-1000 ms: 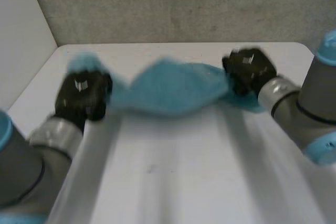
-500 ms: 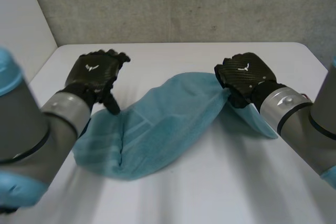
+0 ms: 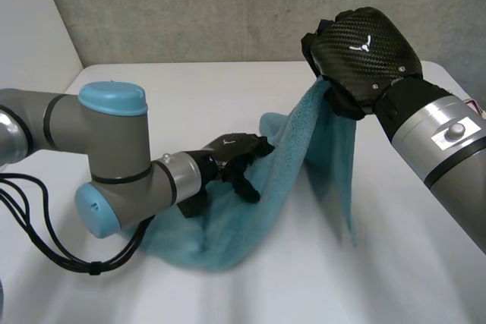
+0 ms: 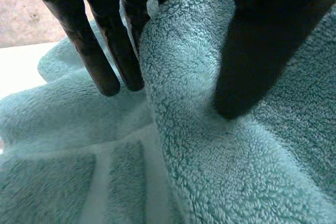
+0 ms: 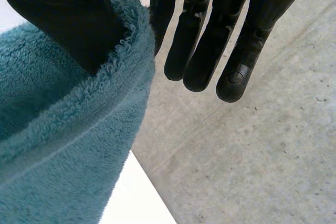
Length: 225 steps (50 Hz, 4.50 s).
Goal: Fold the laundry
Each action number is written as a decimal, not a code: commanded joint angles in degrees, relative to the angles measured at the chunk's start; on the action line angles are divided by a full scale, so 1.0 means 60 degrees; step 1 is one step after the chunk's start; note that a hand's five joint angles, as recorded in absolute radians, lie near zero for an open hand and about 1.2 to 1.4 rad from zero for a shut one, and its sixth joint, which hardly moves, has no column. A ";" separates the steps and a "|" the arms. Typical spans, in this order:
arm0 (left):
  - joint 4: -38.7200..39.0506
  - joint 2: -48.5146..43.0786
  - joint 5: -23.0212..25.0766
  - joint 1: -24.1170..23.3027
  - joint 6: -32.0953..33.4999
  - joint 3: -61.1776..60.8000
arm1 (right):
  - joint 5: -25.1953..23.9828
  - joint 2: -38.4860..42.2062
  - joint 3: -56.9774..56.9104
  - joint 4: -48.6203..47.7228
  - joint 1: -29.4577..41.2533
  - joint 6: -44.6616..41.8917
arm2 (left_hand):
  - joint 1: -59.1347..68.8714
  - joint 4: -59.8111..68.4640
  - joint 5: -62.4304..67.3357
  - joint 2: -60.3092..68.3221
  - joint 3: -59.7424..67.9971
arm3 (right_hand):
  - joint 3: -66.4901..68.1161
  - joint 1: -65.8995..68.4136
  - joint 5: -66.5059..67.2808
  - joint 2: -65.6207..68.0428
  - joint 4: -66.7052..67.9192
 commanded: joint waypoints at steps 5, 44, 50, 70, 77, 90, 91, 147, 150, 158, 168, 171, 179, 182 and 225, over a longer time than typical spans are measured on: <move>0.0888 0.0265 -0.3580 0.0249 -0.0050 -0.0118 | 0.0566 0.2080 -0.0935 0.0658 -0.0133 -0.0743 | 0.8300 0.8485 0.8493 0.8336 0.8332 | 0.2021 0.4024 0.2204 0.2114 0.1950; 0.3902 0.1187 -0.4137 0.0542 0.0389 -0.0516 | 0.2104 0.4908 -0.3859 0.0851 -0.0148 -0.0876 | 0.8300 0.8485 0.8493 0.8336 0.8332 | 0.2021 0.4024 0.2204 0.2114 0.1950; 0.6032 0.1848 -0.4271 0.0601 0.0697 0.0145 | 0.3451 0.5277 -0.7112 -0.0565 -0.0001 -0.0701 | 0.8300 0.8485 0.8493 0.8336 0.8332 | 0.2021 0.4024 0.2204 0.2114 0.1950; 0.8962 0.3883 -0.5208 0.1070 0.2659 -0.3949 | 0.2810 0.3300 -0.2379 -0.3428 0.0058 0.0062 | 0.8300 0.8485 0.8493 0.8336 0.8332 | 0.2021 0.4024 0.2204 0.2114 0.1950; 0.7877 0.3972 -0.5179 0.0616 0.3085 -0.6124 | 0.2707 0.3402 -0.0761 -0.2123 0.0131 -0.0305 | 0.7014 0.7200 0.7207 0.7050 0.7046 | 0.2021 0.4024 0.2204 0.2114 0.1950; 0.3442 0.3679 -0.5252 -0.0160 0.3553 -0.6316 | 0.2663 0.3768 -0.0146 -0.1288 0.0072 -0.0334 | 0.1547 0.1732 0.1740 0.1583 0.1579 | 0.2021 0.4024 0.2204 0.2114 0.1950; 0.3439 0.3679 -0.5252 -0.0160 0.3553 -0.6315 | 0.2663 0.3768 -0.0146 -0.1288 0.0072 -0.0334 | 0.1547 0.1733 0.1740 0.1583 0.1579 | 0.2021 0.4024 0.2204 0.2114 0.1950; 0.2882 -0.1784 0.0007 0.1319 0.7022 0.0995 | -0.0047 -0.1548 0.2226 -0.1201 0.0058 -0.0642 | 0.0650 0.0835 0.0843 0.0686 0.0682 | 0.2021 0.4024 0.2204 0.2114 0.1950; 0.2882 -0.1887 -0.0008 0.1334 0.7303 0.1024 | -0.0076 -0.1608 0.2315 -0.1186 0.0058 -0.0642 | 0.0678 0.0864 0.0871 0.0714 0.0710 | 0.2021 0.4024 0.2204 0.2114 0.1950; 0.2882 -0.2224 -0.0037 0.1392 0.7801 0.1171 | -0.0150 -0.1857 0.2593 -0.1186 0.0043 -0.0642 | 0.0678 0.0864 0.0871 0.0714 0.0710 | 0.2021 0.4024 0.2204 0.2114 0.1950; 0.2882 -0.2370 -0.0373 0.1392 0.7845 0.1229 | -0.0252 -0.1872 0.2652 -0.1215 0.0014 -0.0627 | 0.3871 0.4057 0.4064 0.3907 0.3903 | 0.2021 0.4024 0.2204 0.2114 0.1950; 0.2882 -0.2370 -0.0404 0.1407 0.7860 0.1229 | -0.0267 -0.1886 0.2637 -0.1215 -0.0132 -0.0642 | 0.4573 0.4759 0.4766 0.4609 0.4605 | 0.2021 0.4024 0.2204 0.2114 0.1950; 0.2897 -0.2312 -0.0433 0.1422 0.7889 0.1171 | -0.0281 -0.1871 0.2637 -0.1215 -0.0367 -0.0627 | 0.7955 0.8140 0.8148 0.7991 0.7987 | 0.2021 0.4024 0.2204 0.2114 0.1950; 0.2970 -0.2239 -0.0433 0.1436 0.7977 0.1069 | -0.0281 -0.1871 0.2623 -0.1215 -0.0396 -0.0627 | 0.7415 0.7600 0.7607 0.7450 0.7447 | 0.2021 0.4024 0.2204 0.2114 0.1950; 0.5514 -0.0805 -0.2072 0.1422 0.8183 0.0235 | -0.0238 -0.1871 0.2535 -0.1318 -0.0776 -0.0627 | 0.8300 0.8485 0.8493 0.8336 0.8332 | 0.2021 0.4024 0.2204 0.2114 0.1950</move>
